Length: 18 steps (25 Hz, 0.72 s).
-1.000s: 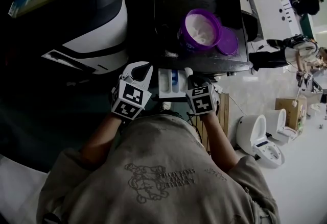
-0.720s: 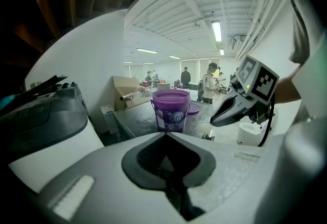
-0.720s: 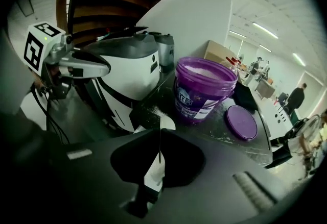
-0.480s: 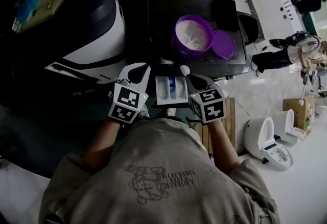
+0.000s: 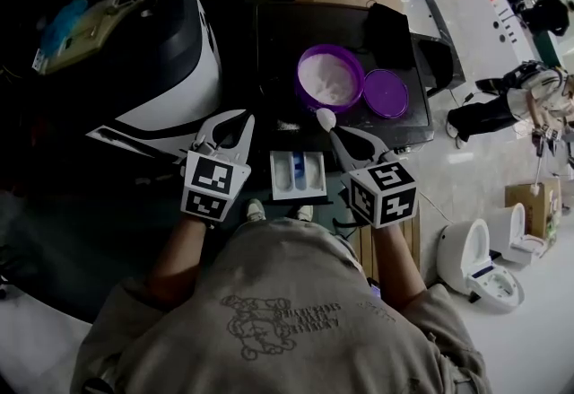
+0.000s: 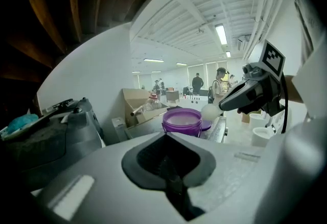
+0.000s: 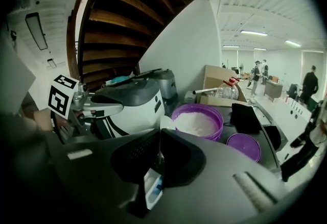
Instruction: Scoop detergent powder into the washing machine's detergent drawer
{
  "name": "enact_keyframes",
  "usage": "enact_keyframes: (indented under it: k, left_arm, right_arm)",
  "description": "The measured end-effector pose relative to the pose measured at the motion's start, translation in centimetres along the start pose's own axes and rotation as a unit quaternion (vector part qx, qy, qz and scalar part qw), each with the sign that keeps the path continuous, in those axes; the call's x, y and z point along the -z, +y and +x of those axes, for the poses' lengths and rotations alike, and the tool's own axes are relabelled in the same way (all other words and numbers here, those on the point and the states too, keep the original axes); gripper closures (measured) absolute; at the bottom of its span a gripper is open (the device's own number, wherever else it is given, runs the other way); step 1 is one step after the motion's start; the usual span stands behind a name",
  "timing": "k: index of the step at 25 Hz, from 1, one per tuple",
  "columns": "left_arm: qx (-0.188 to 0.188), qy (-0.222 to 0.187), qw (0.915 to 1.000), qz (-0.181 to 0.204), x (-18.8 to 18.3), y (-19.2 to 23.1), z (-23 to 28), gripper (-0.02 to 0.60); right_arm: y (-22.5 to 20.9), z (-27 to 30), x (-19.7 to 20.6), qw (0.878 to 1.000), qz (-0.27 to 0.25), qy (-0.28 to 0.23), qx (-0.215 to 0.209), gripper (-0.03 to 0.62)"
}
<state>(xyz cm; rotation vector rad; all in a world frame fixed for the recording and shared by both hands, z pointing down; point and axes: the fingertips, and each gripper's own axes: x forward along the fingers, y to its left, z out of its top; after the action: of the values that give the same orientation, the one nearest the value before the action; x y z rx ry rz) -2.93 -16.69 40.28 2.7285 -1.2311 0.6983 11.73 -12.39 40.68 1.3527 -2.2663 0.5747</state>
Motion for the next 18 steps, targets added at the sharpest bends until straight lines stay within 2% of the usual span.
enact_keyframes:
  k: [8, 13, 18]
  left_arm:
    - [-0.021, -0.050, 0.9985, -0.003, -4.9, 0.5, -0.8, 0.581]
    - [-0.025, -0.083, 0.9962, -0.002, -8.0, 0.5, -1.0, 0.581]
    - [-0.030, -0.102, 0.9943, -0.006, -10.0, 0.8, -1.1, 0.581]
  right_arm:
    - [-1.6, -1.6, -4.3, 0.998, 0.007, -0.065, -0.003, 0.559]
    - [-3.5, -3.1, -7.0, 0.993, -0.004, -0.112, 0.023, 0.559]
    - [-4.6, -4.3, -9.5, 0.987, 0.001, -0.156, 0.029, 0.559]
